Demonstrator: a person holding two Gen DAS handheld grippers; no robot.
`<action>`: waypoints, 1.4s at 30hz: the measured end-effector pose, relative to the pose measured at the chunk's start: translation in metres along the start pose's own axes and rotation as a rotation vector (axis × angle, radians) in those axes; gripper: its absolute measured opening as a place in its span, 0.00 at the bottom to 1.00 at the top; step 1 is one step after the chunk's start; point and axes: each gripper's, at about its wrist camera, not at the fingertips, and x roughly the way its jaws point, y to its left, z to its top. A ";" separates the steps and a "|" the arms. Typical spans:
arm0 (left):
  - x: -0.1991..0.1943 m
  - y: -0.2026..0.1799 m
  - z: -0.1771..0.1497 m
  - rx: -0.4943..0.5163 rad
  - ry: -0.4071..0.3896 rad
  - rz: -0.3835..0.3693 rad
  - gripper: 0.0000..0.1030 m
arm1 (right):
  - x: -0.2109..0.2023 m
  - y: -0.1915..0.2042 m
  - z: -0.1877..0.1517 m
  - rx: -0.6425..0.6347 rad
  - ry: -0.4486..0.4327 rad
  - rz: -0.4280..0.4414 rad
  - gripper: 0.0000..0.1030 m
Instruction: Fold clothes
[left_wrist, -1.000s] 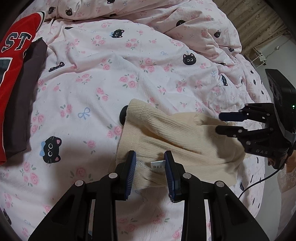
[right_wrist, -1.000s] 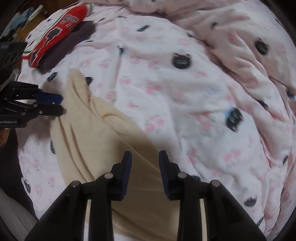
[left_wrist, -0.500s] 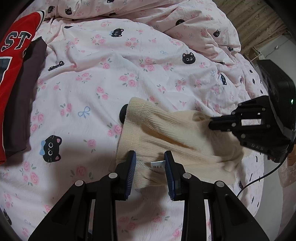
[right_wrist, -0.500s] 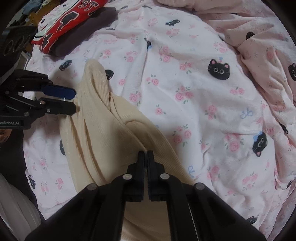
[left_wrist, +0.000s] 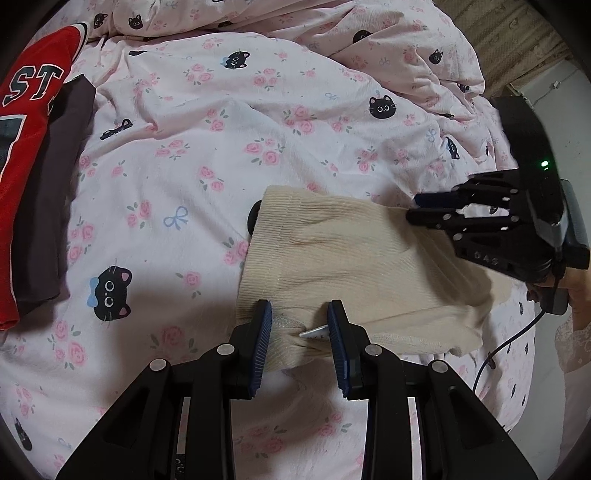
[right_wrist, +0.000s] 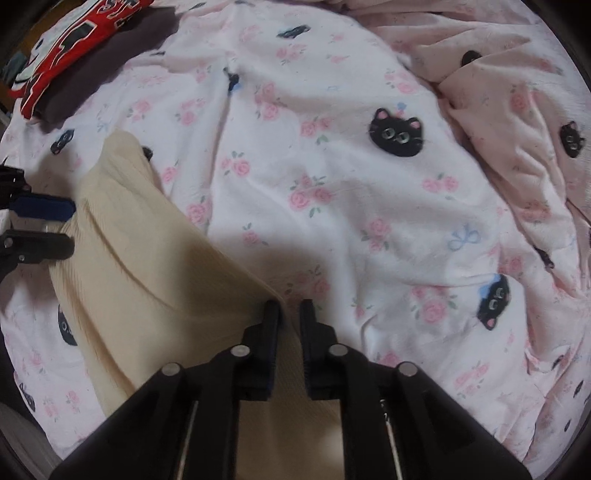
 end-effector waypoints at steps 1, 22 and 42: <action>-0.001 0.001 0.000 0.000 -0.002 0.003 0.27 | -0.006 -0.005 -0.002 0.016 -0.021 -0.015 0.22; -0.019 0.041 0.008 -0.089 -0.058 0.025 0.27 | -0.064 0.139 -0.120 0.095 -0.244 0.248 0.22; -0.006 0.021 -0.004 0.120 -0.019 0.089 0.31 | -0.031 0.131 -0.129 0.317 -0.338 0.231 0.22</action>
